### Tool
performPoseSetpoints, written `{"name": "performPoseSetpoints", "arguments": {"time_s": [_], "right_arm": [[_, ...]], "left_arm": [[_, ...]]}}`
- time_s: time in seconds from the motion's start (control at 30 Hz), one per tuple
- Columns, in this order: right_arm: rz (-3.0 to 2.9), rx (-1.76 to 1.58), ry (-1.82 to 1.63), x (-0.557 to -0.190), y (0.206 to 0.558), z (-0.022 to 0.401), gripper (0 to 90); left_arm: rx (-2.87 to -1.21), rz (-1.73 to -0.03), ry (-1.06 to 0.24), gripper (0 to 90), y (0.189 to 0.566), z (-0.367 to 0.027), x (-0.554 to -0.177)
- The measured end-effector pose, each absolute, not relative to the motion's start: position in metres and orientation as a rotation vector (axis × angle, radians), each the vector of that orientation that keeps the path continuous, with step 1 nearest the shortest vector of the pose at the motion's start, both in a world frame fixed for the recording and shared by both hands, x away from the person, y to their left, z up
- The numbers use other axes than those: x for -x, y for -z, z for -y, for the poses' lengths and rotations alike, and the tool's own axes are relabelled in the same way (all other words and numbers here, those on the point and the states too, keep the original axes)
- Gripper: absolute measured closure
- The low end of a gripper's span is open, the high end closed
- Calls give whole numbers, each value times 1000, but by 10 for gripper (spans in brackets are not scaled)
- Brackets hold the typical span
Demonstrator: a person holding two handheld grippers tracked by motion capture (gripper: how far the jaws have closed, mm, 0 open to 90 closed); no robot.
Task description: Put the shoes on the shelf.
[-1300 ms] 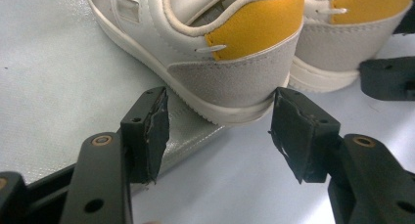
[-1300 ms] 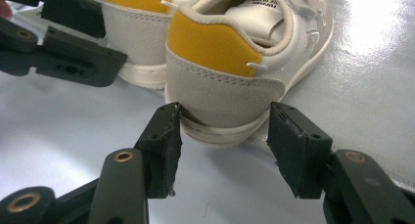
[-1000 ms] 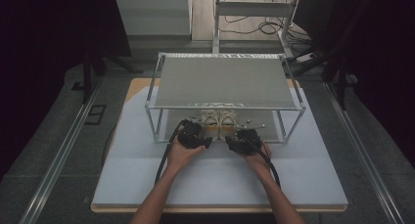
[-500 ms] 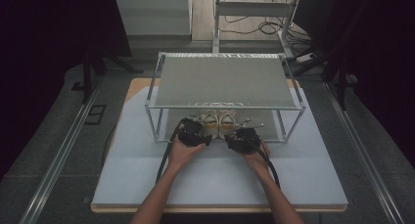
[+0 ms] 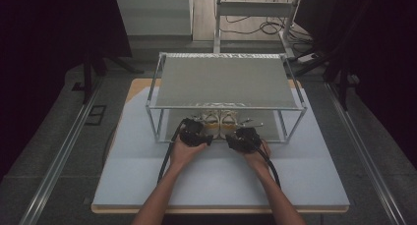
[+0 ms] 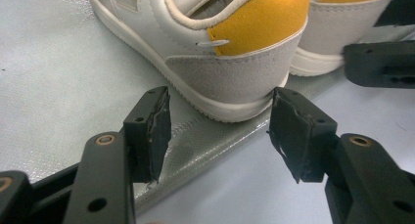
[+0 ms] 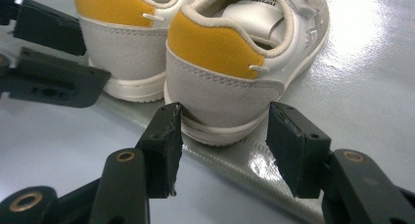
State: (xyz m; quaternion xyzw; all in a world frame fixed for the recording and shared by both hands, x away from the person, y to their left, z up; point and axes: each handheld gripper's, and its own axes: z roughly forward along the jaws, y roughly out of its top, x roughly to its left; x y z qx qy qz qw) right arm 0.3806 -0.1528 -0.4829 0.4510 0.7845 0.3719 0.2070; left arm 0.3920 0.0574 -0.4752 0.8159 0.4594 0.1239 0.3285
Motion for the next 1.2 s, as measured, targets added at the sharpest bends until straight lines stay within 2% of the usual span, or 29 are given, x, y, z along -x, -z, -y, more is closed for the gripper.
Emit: {"name": "performPoseSetpoints", "arguments": {"time_s": [0.37,0.5,0.7,1.2], "right_arm": [[-2148,-1268,-1084,-373,476,157,434],[-2146,-1242,-1122,-365,472,162,433],[-2159,-1192,-1180,-348,467,172,431],[-2179,-1140,-1245,-308,467,204,430]], "left_arm": [[-2095,-1202,-337,354,467,-58,-383],[-2106,-1131,-352,336,461,-64,-377],[-2077,-1135,-303,320,458,-73,-357],[-2050,-1050,-291,316,464,-102,-309]]}}
